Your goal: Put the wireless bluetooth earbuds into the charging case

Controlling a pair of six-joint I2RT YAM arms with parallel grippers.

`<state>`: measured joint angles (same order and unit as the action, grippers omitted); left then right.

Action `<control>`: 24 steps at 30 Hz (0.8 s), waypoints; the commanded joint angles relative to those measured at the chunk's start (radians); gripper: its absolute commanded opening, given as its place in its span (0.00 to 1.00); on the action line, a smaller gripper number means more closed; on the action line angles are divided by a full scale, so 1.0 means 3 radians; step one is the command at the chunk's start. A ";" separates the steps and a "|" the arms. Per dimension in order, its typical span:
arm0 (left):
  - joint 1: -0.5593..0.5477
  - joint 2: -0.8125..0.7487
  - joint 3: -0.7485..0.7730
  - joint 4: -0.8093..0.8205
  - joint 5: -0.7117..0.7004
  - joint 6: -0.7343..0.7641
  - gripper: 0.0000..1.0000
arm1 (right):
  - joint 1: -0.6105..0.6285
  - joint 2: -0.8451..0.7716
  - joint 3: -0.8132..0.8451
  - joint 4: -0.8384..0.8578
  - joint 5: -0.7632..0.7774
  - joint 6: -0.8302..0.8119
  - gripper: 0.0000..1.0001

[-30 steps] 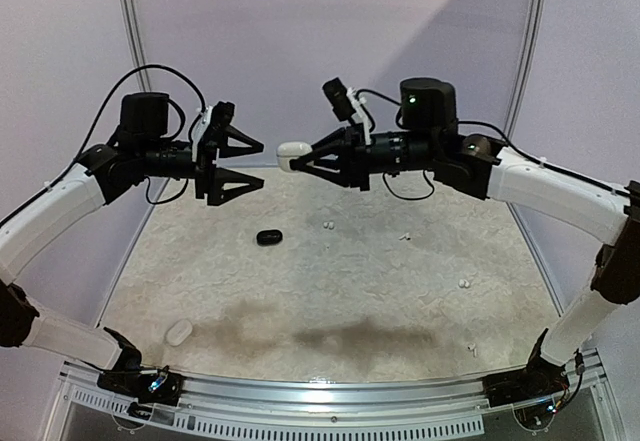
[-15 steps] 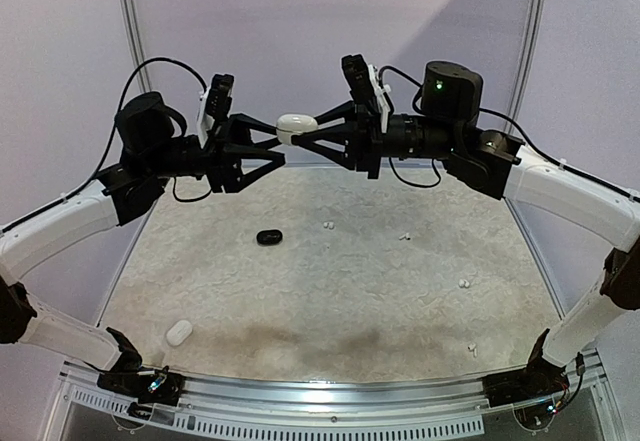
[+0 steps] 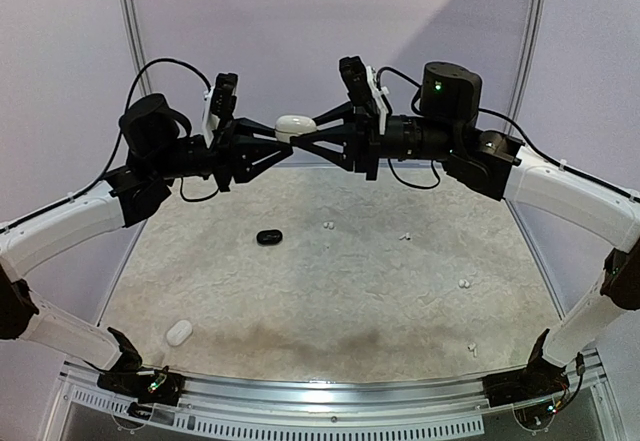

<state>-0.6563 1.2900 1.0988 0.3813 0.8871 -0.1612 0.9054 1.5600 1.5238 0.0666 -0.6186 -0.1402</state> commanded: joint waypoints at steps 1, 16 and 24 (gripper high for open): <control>-0.0083 0.0051 0.0003 0.0063 0.0043 0.0021 0.19 | 0.0016 0.0065 -0.0022 -0.0059 0.0103 -0.0044 0.00; -0.0083 0.0062 -0.0002 0.0132 0.0114 -0.0002 0.18 | 0.0016 0.0090 -0.0020 -0.0175 0.0239 -0.0060 0.00; -0.0083 0.0018 -0.0051 0.0110 0.0041 0.0025 0.00 | 0.0018 0.0171 0.0005 -0.0419 0.0367 -0.0103 0.02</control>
<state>-0.6563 1.3037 1.0962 0.3870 0.8898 -0.1631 0.9073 1.5627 1.5238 0.0360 -0.5911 -0.1631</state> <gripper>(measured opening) 0.232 0.221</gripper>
